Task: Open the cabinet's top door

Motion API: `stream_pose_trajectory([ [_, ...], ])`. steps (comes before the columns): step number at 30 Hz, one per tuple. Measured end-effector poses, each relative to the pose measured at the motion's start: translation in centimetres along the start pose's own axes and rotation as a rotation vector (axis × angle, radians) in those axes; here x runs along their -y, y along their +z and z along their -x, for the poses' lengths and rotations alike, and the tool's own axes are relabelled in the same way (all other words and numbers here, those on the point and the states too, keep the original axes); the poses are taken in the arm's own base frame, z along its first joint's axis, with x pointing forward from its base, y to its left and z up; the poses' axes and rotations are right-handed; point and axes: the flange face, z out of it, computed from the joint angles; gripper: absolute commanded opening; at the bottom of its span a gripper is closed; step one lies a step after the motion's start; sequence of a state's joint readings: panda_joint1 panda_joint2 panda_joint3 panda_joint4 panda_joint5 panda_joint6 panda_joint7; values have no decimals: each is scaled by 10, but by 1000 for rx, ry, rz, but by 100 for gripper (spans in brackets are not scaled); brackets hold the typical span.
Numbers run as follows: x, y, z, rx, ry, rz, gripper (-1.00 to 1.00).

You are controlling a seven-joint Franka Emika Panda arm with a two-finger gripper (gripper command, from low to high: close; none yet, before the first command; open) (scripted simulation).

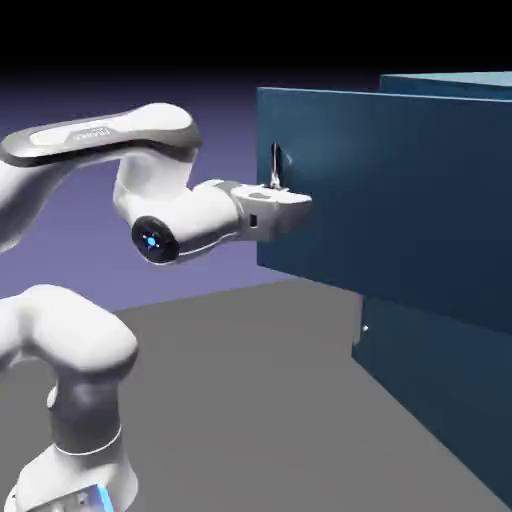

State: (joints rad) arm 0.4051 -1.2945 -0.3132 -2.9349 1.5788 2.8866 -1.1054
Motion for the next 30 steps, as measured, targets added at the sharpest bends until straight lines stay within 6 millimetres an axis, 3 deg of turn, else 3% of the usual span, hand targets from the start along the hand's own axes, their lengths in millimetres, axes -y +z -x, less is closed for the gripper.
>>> stream_pose_trajectory([
  [6, -6, -26, -6, 38, 0, -37, -100],
  [14, -21, -75, -21, 112, 0, -112, -100],
  [22, -45, -137, -45, 210, 0, -210, -100],
  [30, -85, -207, -85, 334, 0, -334, -100],
])
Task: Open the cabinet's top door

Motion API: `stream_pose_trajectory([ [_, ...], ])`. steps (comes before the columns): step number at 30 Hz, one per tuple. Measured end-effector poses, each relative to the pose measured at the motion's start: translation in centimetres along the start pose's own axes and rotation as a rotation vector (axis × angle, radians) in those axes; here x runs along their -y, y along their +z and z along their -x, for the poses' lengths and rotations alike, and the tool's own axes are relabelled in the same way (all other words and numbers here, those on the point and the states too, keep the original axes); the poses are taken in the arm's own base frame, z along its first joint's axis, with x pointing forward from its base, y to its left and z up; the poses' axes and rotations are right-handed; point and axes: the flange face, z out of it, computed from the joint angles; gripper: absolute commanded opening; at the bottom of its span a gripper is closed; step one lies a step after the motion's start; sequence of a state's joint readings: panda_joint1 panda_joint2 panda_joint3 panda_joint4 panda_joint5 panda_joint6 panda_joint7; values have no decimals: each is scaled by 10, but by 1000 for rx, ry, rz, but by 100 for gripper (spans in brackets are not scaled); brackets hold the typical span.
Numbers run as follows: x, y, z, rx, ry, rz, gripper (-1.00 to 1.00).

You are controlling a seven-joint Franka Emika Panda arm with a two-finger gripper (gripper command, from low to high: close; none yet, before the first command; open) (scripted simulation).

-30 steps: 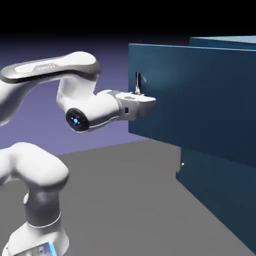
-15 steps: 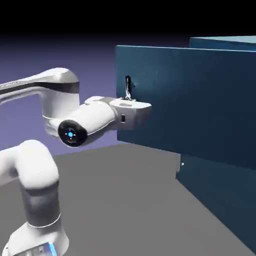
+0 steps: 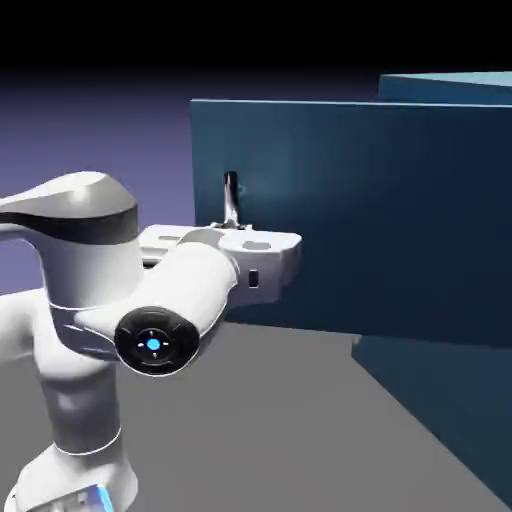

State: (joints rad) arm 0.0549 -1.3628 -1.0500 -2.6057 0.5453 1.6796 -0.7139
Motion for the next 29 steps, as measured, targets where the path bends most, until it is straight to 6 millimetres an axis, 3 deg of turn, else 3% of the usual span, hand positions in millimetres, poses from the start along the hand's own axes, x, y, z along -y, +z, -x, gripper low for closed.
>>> stream_pose_trajectory([
  [14, -38, -120, -38, 182, 0, -182, -100],
  [29, -83, -205, -83, 330, 0, -330, -100],
])
